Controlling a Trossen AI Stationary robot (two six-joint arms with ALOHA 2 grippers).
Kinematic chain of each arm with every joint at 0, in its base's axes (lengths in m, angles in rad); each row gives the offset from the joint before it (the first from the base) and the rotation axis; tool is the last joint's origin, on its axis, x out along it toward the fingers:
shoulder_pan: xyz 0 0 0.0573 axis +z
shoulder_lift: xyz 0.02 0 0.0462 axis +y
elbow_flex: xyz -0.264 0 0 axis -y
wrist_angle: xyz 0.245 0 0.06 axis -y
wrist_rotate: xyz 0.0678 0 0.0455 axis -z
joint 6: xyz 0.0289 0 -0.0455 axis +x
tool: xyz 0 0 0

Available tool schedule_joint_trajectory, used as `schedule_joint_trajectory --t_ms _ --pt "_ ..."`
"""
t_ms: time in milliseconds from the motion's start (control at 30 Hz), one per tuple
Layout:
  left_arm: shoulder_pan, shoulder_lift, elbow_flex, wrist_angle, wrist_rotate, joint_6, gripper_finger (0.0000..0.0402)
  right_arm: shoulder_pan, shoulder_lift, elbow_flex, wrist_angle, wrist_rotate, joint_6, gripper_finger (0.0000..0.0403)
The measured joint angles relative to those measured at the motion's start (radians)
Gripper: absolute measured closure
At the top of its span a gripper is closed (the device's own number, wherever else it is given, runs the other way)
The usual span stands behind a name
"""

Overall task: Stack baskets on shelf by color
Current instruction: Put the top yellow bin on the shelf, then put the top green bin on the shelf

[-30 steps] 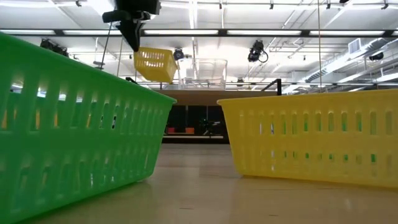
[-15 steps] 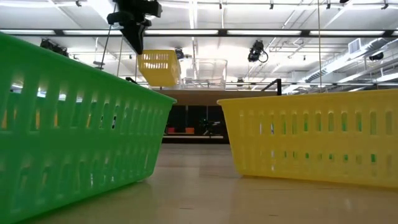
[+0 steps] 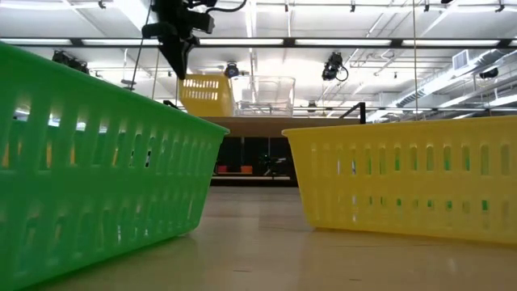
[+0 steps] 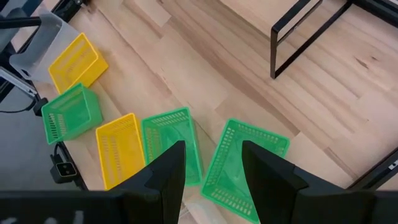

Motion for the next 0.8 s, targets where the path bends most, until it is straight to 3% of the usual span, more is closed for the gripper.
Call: schedule_joint_trajectory --t_ms 333,600,800 --pt "0.0 0.004 0.0 -0.007 0.014 -0.002 0.0333 0.0 0.0 0.0 0.0 0.0 0.001 0.0239" --pt "0.0 0.004 0.0 -0.055 -0.024 -0.013 0.0327 0.0 0.0 0.0 0.0 0.0 0.0 0.0239" --pt "-0.013 -0.014 0.008 -0.129 -0.047 -0.107 0.0332 0.0 0.007 -0.004 0.016 0.0 -0.002 0.0239"
